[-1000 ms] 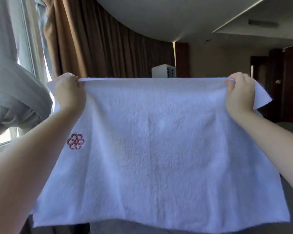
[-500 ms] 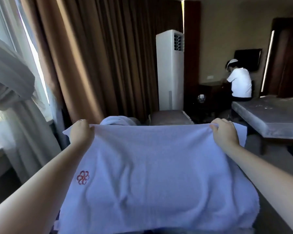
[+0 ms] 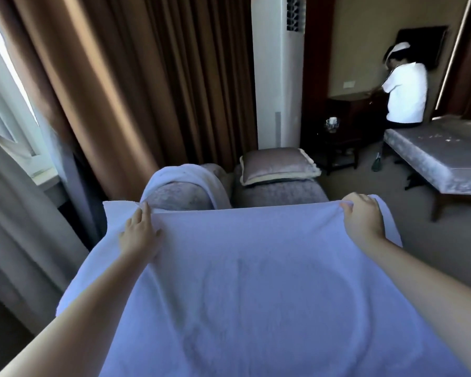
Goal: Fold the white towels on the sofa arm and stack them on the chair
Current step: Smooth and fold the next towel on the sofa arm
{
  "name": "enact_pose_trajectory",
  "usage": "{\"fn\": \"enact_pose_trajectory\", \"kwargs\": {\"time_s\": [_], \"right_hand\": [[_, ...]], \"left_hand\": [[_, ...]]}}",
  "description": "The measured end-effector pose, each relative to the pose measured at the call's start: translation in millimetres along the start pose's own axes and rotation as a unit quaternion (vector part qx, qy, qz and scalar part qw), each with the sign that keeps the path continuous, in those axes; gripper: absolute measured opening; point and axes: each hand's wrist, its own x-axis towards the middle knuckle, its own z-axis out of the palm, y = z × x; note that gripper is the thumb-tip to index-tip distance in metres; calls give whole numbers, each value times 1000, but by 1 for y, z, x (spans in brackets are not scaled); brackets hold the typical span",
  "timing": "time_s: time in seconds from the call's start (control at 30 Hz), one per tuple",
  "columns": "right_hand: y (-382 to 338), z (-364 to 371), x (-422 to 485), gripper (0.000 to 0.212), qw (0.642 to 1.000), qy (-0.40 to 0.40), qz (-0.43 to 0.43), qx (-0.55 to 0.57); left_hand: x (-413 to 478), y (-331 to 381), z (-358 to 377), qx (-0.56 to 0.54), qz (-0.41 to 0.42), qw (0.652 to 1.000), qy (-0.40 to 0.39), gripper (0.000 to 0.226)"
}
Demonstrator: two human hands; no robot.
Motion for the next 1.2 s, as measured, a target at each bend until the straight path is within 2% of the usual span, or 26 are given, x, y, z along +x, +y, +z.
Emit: {"fn": "enact_pose_trajectory", "kwargs": {"time_s": [0.13,0.23,0.33,0.5,0.6,0.67,0.8,0.87,0.93,1.0,1.07,1.2], "right_hand": [[10,5,-12,12,999,-32,-13,2],[11,-6,-25,14,999,-32,-18,32],[19,-34,-49,16,995,-16,-63,71],[51,-107,-119,17,993,2,-91,71],[77,-141,-171,22,990,5,-141,19],[99,-153,-204,24,984,4,-177,-12],[142,-155,-252,20,974,-19,-207,-85],[159,-151,-264,18,975,-17,-183,-123],[171,-148,-270,32,978,-12,-147,-146],[179,-147,-271,44,980,-19,-130,-150],[185,-143,-269,53,982,-56,-109,-146],[194,-132,-265,52,980,-153,-81,-95]], "left_hand": [[-10,4,19,39,-3,999,22,81],[-34,30,18,-17,19,998,59,78],[-82,72,20,-102,143,979,107,61],[-190,136,28,-193,380,900,96,28],[-250,159,41,-199,467,852,127,15],[-277,166,58,-188,502,833,137,10],[-301,171,93,-139,514,835,138,11],[-311,171,107,-121,515,837,140,9],[-320,168,118,-102,518,838,138,3],[-328,165,125,-90,513,844,127,9],[-335,163,130,-79,505,852,114,14],[-344,165,134,-66,487,866,92,14]]}}
